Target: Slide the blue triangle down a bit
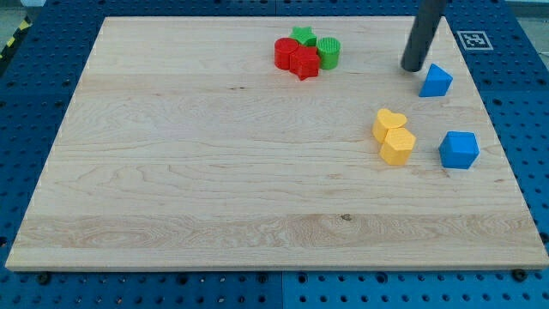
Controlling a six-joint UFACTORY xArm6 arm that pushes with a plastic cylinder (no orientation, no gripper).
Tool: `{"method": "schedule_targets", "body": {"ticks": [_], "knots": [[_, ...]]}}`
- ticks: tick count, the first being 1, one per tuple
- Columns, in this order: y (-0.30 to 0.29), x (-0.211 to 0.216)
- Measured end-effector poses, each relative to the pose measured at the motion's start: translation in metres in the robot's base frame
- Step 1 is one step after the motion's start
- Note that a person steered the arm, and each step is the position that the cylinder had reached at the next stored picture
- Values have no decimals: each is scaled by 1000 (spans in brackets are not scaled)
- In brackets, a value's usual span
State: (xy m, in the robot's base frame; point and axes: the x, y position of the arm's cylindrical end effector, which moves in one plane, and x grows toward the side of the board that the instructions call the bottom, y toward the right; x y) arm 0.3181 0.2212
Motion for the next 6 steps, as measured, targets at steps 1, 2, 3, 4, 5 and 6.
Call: {"method": "schedule_targets", "body": {"ticks": [1,2,3,4,5,6], "knots": [[33,6],[38,27],[33,29],[33,24],[32,24],[32,28]]}}
